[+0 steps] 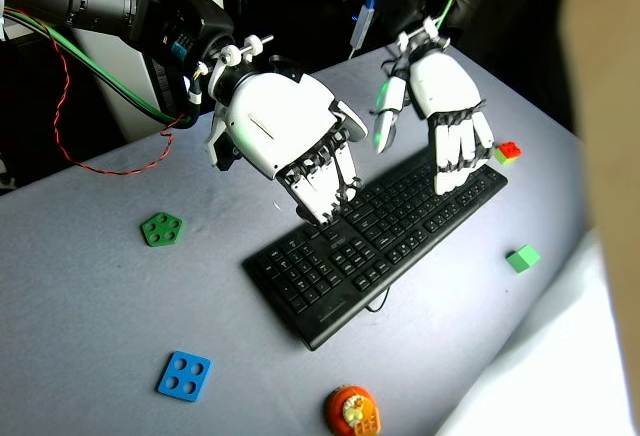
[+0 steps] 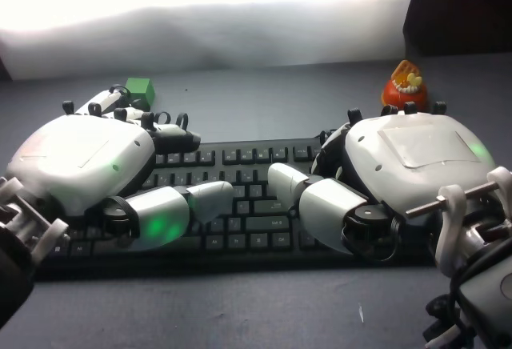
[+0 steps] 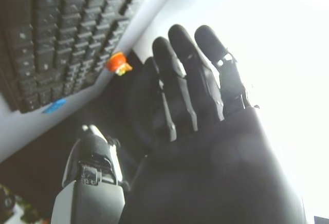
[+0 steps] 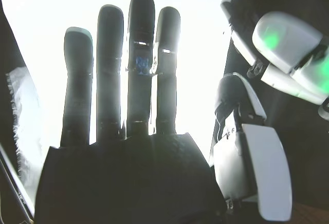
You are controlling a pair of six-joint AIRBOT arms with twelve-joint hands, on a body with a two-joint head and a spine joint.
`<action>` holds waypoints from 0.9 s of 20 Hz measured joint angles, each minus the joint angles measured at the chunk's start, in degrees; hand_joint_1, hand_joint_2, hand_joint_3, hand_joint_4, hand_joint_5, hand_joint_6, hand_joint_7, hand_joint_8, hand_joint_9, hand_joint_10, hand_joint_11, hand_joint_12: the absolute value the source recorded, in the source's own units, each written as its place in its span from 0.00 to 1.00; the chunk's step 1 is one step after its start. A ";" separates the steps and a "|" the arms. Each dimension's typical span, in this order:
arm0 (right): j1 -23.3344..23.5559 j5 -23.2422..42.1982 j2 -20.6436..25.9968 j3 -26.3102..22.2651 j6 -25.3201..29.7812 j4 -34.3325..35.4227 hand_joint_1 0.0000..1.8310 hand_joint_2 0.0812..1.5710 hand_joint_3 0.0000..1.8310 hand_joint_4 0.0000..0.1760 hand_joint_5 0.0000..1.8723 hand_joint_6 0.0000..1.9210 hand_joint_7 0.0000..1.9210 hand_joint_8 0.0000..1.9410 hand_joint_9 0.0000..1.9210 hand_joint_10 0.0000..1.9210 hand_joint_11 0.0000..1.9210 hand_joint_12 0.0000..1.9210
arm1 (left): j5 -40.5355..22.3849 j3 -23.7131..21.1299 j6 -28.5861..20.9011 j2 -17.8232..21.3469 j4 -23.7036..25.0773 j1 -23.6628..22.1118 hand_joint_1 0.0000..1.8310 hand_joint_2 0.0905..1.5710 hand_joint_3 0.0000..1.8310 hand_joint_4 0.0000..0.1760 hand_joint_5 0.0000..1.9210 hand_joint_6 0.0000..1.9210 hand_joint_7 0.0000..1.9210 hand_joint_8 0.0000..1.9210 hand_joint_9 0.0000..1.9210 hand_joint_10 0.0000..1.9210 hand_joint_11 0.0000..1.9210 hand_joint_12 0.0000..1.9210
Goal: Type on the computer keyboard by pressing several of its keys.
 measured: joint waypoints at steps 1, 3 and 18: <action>0.00 0.02 0.00 0.00 0.00 0.00 0.00 0.78 0.00 0.00 0.50 0.19 0.60 0.04 0.41 0.59 0.26 0.92 | 2.34 -1.51 -0.22 1.70 0.00 -0.39 0.00 0.77 0.00 0.00 0.32 0.05 0.36 0.02 0.17 0.35 0.00 0.71; 0.00 0.13 0.00 0.00 0.00 0.00 0.00 0.77 0.00 0.00 0.51 0.24 0.62 0.07 0.42 0.62 0.27 0.94 | 3.26 -2.49 -0.63 2.56 0.04 -0.39 0.00 0.77 0.00 0.00 0.35 0.07 0.40 0.04 0.20 0.37 0.00 0.74; 0.00 0.24 0.00 0.00 0.00 -0.02 0.02 0.81 0.01 1.00 0.71 1.00 0.76 1.00 0.79 1.00 0.80 1.00 | 5.77 -3.87 -1.75 3.02 0.09 -4.50 0.09 0.89 0.00 0.00 0.50 0.94 0.56 0.95 0.54 1.00 0.48 1.00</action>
